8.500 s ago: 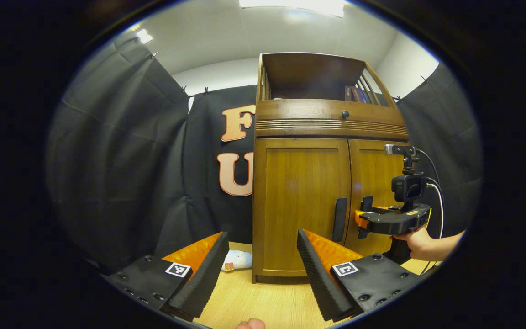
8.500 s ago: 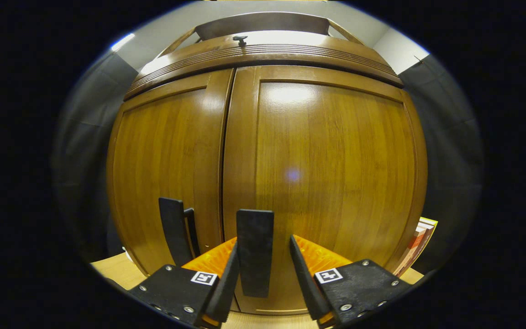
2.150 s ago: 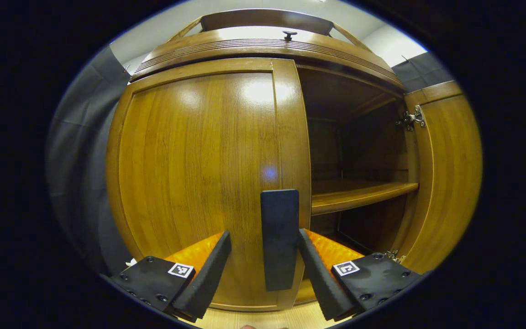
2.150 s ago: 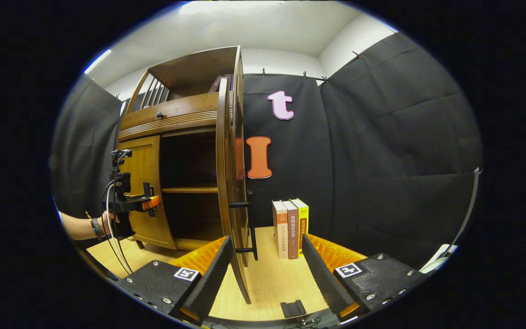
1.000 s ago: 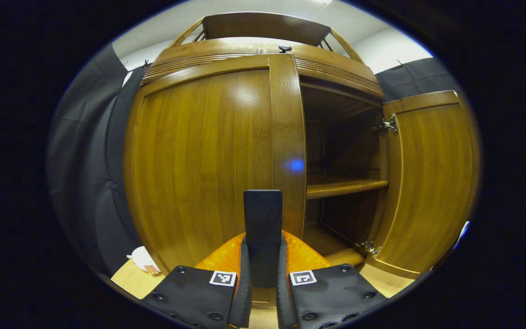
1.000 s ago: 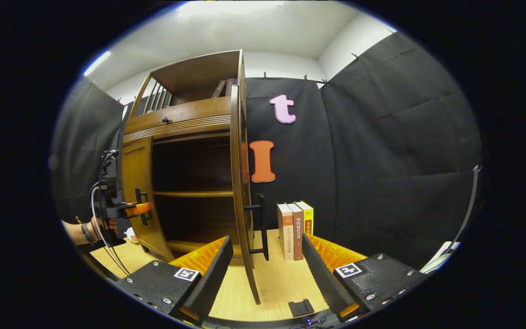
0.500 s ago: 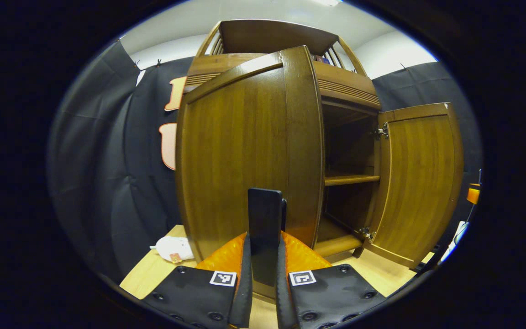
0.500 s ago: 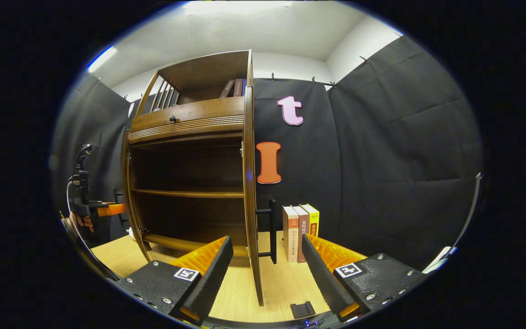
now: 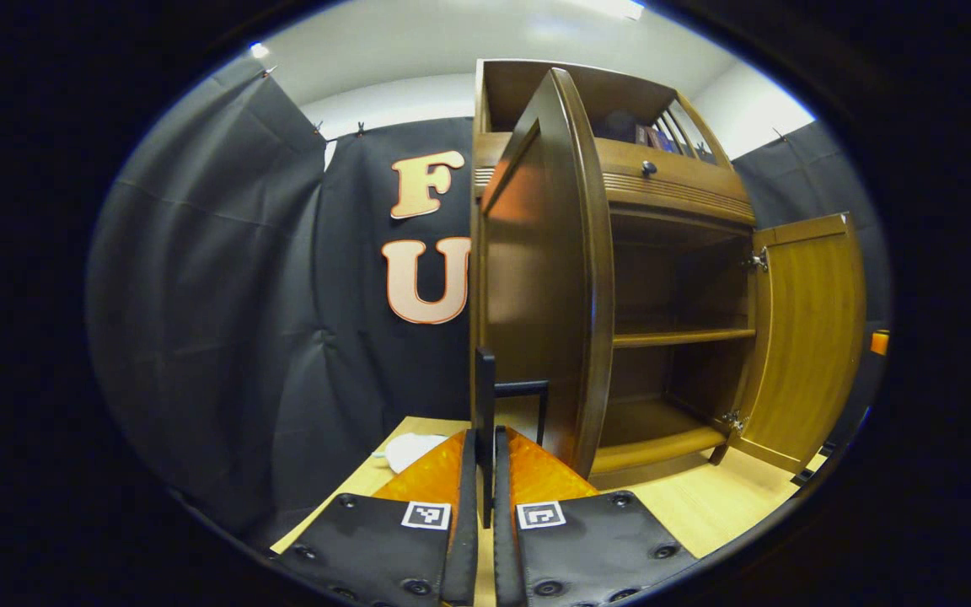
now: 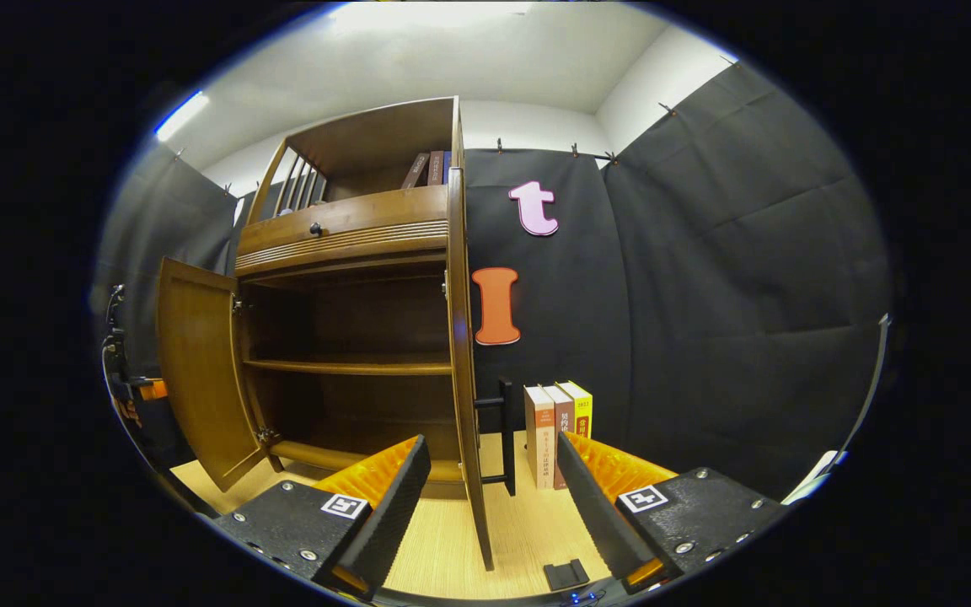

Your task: Open the right door of the double-door shoe cabinet with the right hand, and open the left door with the left hand.

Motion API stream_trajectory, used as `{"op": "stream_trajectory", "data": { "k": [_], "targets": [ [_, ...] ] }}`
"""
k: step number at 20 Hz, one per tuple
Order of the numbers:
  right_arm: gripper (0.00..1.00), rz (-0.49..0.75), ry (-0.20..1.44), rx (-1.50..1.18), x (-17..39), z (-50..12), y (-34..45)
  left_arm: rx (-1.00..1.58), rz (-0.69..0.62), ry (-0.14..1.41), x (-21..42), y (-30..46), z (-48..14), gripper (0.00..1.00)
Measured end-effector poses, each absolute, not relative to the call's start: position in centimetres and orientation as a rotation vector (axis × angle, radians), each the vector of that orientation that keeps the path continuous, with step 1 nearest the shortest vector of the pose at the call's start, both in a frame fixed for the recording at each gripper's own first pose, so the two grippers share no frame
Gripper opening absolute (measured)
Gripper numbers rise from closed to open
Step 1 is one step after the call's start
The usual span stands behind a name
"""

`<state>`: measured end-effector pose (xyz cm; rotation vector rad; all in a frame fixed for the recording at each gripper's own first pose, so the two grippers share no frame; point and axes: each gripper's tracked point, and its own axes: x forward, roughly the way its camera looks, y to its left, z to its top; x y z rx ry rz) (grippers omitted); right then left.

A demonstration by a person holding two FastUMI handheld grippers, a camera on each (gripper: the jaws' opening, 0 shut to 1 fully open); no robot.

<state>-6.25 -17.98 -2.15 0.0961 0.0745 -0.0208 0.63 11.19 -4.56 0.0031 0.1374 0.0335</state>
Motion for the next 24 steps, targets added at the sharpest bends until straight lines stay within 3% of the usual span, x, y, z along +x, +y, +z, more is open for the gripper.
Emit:
{"op": "stream_trajectory", "data": {
  "k": [2,10,15,24],
  "targets": [
    [0.93,-0.021,0.075,0.091,-6.1,-2.0,-18.0,0.02,0.027,0.131,0.5,13.2,-4.4,0.09],
    [0.93,-0.05,0.075,0.088,-5.7,-0.8,-18.4,0.013,-0.071,0.151,0.7,17.8,-4.7,0.08],
    [0.93,-0.066,0.078,0.071,-5.8,-0.1,-18.3,0.01,-0.169,0.188,0.0,18.2,-6.6,0.14],
    [0.92,-0.049,0.09,0.059,-5.2,-0.7,-16.5,-0.036,-0.004,0.201,-6.9,18.3,-5.3,0.14]
  ]
}}
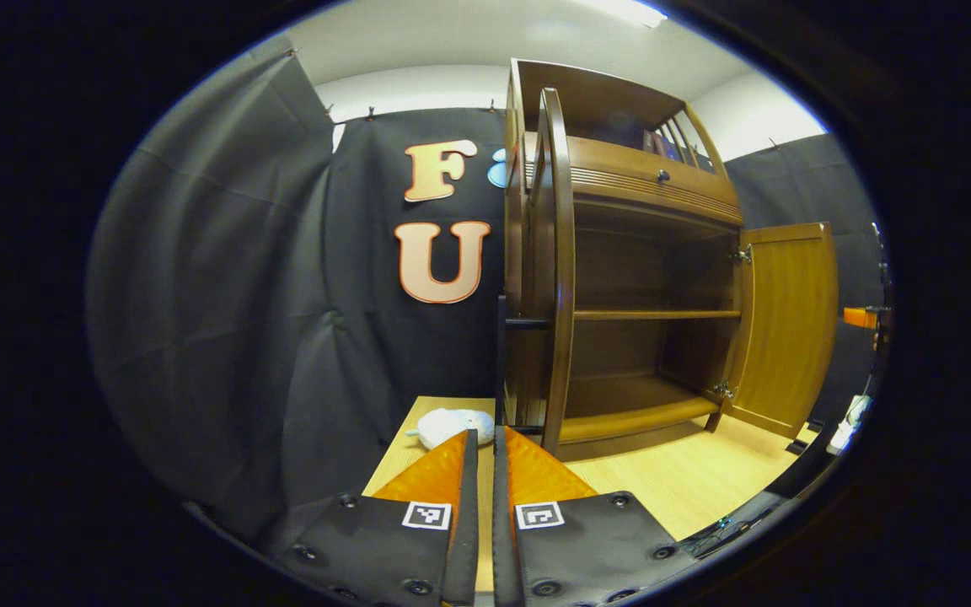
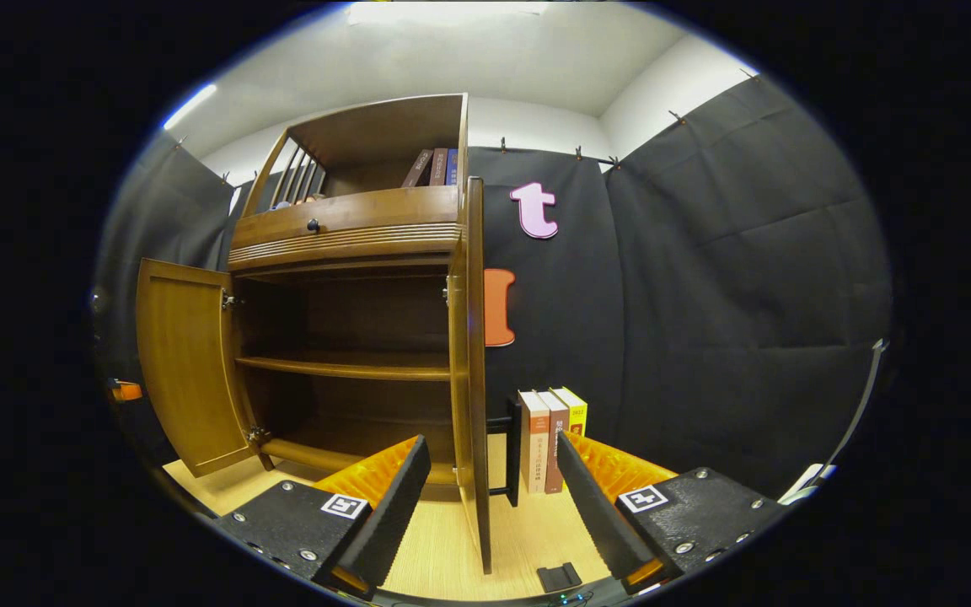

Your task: Open the right door of the double-door shoe cabinet with the right hand, and open the left door with the left hand.

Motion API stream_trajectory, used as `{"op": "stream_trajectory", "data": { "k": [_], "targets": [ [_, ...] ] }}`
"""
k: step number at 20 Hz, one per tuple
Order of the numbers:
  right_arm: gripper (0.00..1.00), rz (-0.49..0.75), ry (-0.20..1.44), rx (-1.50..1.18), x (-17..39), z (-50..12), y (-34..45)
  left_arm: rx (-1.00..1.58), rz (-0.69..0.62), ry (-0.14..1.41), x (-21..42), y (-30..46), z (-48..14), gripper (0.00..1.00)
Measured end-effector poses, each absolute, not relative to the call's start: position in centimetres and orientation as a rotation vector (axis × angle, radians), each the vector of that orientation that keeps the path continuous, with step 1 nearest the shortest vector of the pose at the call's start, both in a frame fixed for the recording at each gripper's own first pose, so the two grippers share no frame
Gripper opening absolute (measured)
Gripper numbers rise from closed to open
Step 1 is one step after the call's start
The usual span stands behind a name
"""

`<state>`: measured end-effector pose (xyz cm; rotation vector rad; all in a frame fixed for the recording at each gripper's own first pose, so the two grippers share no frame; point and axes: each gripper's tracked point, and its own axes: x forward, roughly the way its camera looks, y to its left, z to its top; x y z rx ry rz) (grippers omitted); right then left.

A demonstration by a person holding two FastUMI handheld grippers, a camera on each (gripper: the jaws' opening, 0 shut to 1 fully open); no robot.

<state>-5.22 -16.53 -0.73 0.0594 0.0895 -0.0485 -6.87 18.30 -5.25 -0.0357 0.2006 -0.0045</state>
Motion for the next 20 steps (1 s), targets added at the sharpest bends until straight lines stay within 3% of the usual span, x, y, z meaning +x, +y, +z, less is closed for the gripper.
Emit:
{"op": "stream_trajectory", "data": {
  "k": [1,2,3,4,5,7,9,11,15,17,18,19,20],
  "targets": [
    [0.92,-0.047,0.087,0.064,-5.2,-0.8,-16.3,-0.065,0.008,0.176,-7.4,17.0,-4.6,0.11],
    [0.92,-0.039,0.087,0.067,-5.0,-1.0,-15.8,-0.087,0.003,0.152,-7.5,15.4,-3.6,0.0],
    [0.93,-0.035,0.092,0.066,-4.9,-1.3,-15.4,-0.091,0.012,0.127,-7.4,14.1,-2.9,0.08],
    [0.93,-0.027,0.099,0.064,-4.8,-1.7,-15.0,-0.085,0.021,0.108,-7.1,12.9,-2.2,0.08],
    [0.93,-0.024,0.1,0.057,-4.6,-1.8,-14.7,-0.074,0.038,0.091,-6.3,12.2,-2.0,0.0],
    [0.93,-0.026,0.096,0.045,-4.5,-1.7,-14.0,-0.06,0.046,0.071,-5.2,10.4,-1.7,0.17],
    [0.93,-0.024,0.092,0.023,-4.5,-2.1,-13.2,-0.028,0.036,0.067,-4.6,8.8,-1.8,0.14],
    [0.92,-0.02,0.092,-0.001,-4.4,-2.5,-12.5,0.01,0.032,0.075,-3.4,7.6,-2.2,0.25],
    [0.93,0.009,0.113,0.011,-4.4,-3.9,-10.9,-0.042,-0.029,0.114,-2.2,4.1,-3.0,0.7],
    [0.92,0.011,0.12,0.019,-4.3,-4.4,-10.9,-0.051,-0.014,0.12,-1.9,3.7,-3.2,0.84],
    [0.98,0.012,0.121,0.026,-4.2,-4.6,-10.8,-0.039,0.002,0.121,-1.8,3.7,-3.1,0.92],
    [0.92,0.012,0.124,0.034,-4.2,-4.7,-10.8,-0.025,0.01,0.116,-1.7,3.6,-2.9,0.99],
    [0.92,0.013,0.128,0.043,-4.1,-4.8,-10.7,-0.012,0.012,0.111,-1.5,3.5,-2.8,0.96]
  ]
}}
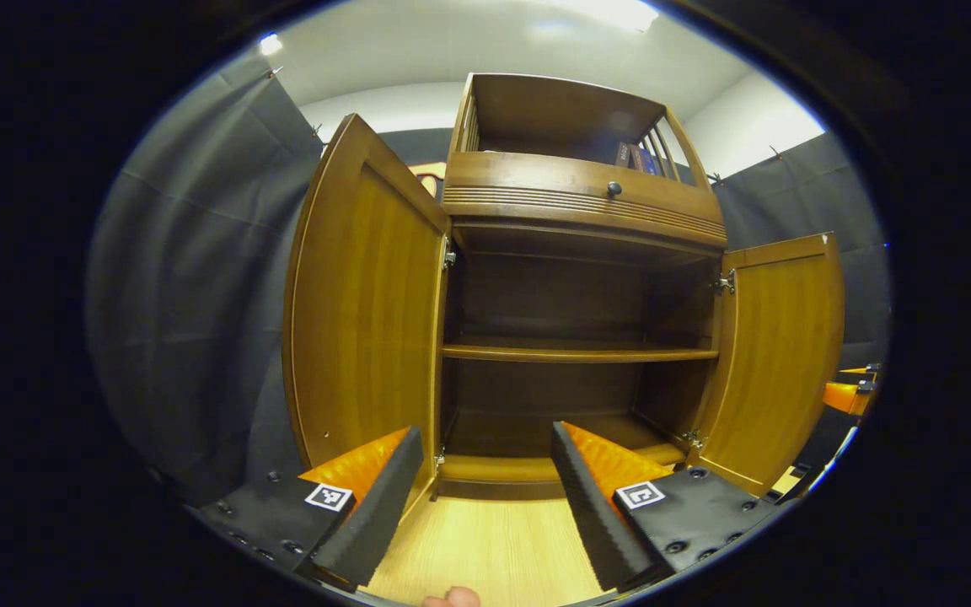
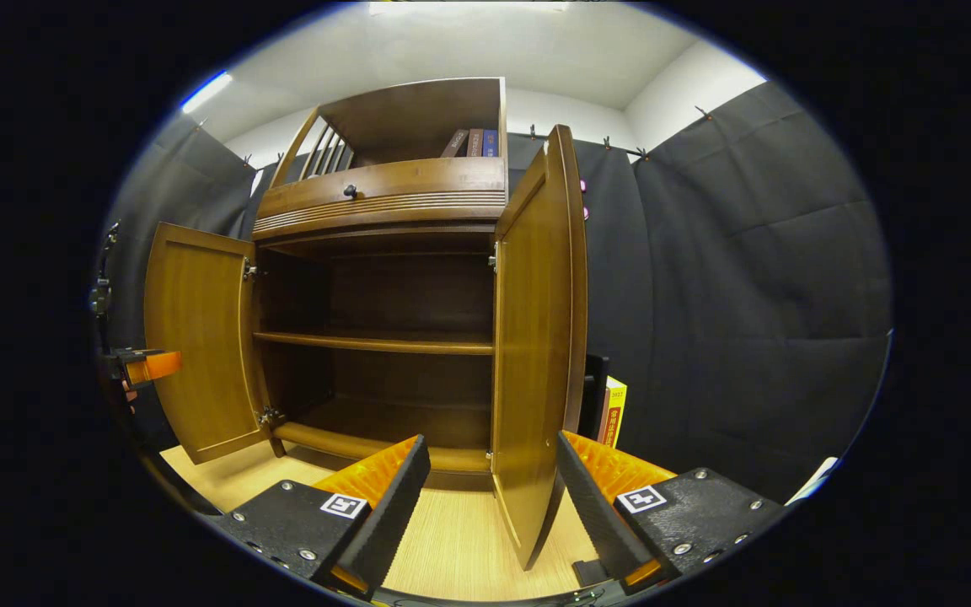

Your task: Open the right door of the double-door shoe cabinet with the right hand, and open the left door with the left hand.

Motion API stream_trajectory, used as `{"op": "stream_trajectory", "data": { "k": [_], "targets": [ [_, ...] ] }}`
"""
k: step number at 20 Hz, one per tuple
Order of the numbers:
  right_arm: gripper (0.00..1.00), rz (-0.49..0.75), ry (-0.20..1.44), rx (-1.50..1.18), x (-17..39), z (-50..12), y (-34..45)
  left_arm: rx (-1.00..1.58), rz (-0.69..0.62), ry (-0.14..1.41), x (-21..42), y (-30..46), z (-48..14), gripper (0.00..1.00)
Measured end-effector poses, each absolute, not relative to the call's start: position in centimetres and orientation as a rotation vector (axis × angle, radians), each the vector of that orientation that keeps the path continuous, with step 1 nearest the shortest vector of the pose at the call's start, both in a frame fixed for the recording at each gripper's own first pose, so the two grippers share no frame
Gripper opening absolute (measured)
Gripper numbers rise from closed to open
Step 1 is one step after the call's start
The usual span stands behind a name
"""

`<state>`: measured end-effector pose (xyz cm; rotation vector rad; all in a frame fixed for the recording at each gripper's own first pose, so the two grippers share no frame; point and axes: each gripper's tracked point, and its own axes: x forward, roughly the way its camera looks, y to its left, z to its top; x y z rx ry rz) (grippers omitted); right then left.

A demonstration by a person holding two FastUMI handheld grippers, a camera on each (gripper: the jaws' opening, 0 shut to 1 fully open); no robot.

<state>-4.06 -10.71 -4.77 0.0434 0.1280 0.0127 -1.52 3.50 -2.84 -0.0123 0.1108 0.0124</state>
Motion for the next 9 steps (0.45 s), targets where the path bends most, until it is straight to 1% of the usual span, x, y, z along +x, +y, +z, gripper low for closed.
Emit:
{"op": "stream_trajectory", "data": {
  "k": [2,3,4,9],
  "targets": [
    [0.92,0.007,0.13,0.054,-3.8,-4.9,-11.0,-0.002,0.021,0.105,-1.2,3.7,-2.9,0.94],
    [0.98,-0.001,0.129,0.057,-3.6,-4.7,-11.1,0.0,0.029,0.099,-1.1,3.7,-2.7,0.94],
    [0.92,-0.009,0.127,0.055,-3.5,-4.6,-11.4,0.005,0.04,0.095,-0.8,3.9,-2.5,0.94],
    [0.92,-0.02,0.146,0.066,-3.4,-5.0,-12.2,0.048,0.047,0.081,0.1,4.2,-1.8,0.94]
  ]
}}
